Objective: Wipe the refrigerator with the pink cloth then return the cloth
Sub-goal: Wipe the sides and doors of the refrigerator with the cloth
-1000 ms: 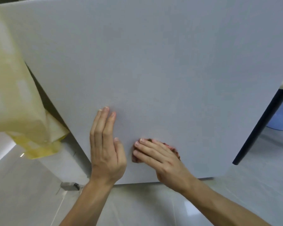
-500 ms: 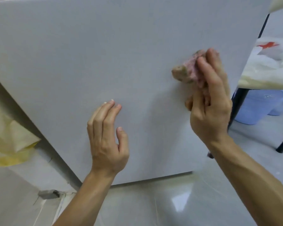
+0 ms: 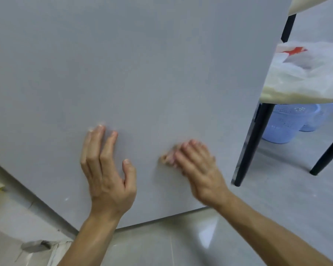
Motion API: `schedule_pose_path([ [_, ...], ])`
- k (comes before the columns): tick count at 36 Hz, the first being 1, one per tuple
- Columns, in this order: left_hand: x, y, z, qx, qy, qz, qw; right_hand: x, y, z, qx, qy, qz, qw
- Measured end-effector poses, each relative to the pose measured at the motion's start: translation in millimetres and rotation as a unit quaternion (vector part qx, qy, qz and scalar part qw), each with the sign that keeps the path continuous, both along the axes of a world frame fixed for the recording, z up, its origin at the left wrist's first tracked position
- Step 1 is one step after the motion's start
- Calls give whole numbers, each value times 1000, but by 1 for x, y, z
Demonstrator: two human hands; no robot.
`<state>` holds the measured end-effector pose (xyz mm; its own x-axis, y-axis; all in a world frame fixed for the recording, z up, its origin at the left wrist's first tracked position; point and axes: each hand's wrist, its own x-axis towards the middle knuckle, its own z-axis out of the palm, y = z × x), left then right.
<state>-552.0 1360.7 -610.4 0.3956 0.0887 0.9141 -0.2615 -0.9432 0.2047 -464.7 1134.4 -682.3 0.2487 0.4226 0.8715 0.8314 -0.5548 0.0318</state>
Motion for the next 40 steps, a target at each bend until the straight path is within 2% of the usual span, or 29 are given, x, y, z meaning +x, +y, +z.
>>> schedule_pose_path([
  [3,6,-3,-5,14,-6,30,999,-7,-10,-25,-122,9,-13,992],
  [6,12,-5,-10,36,-14,56,998,-5,-19,-17,-151,-7,-39,988],
  [9,16,-7,-13,53,-31,79,995,2,-28,13,-94,-33,-80,992],
  [13,18,-11,-12,59,-34,76,995,15,-36,89,44,-85,-91,991],
  [16,19,-17,-8,64,-14,68,996,24,-42,150,148,-71,-74,984],
  [19,21,-22,-6,58,-2,65,996,27,-40,172,196,-52,-47,978],
  [24,23,-23,-6,51,-1,68,996,18,-26,99,149,-53,-43,987],
  [27,23,-22,-7,55,2,69,996,15,-29,30,24,-50,-28,998],
  [30,23,-20,-7,58,6,69,996,8,-38,-19,-129,-41,-14,991],
  [32,23,-20,-7,58,6,69,996,3,-41,-28,-170,-19,-16,985],
  [36,22,-23,-6,54,6,68,996,-6,-43,-14,-162,17,14,987],
  [40,20,-28,-2,43,3,62,997,-18,-40,11,-5,92,59,994],
])
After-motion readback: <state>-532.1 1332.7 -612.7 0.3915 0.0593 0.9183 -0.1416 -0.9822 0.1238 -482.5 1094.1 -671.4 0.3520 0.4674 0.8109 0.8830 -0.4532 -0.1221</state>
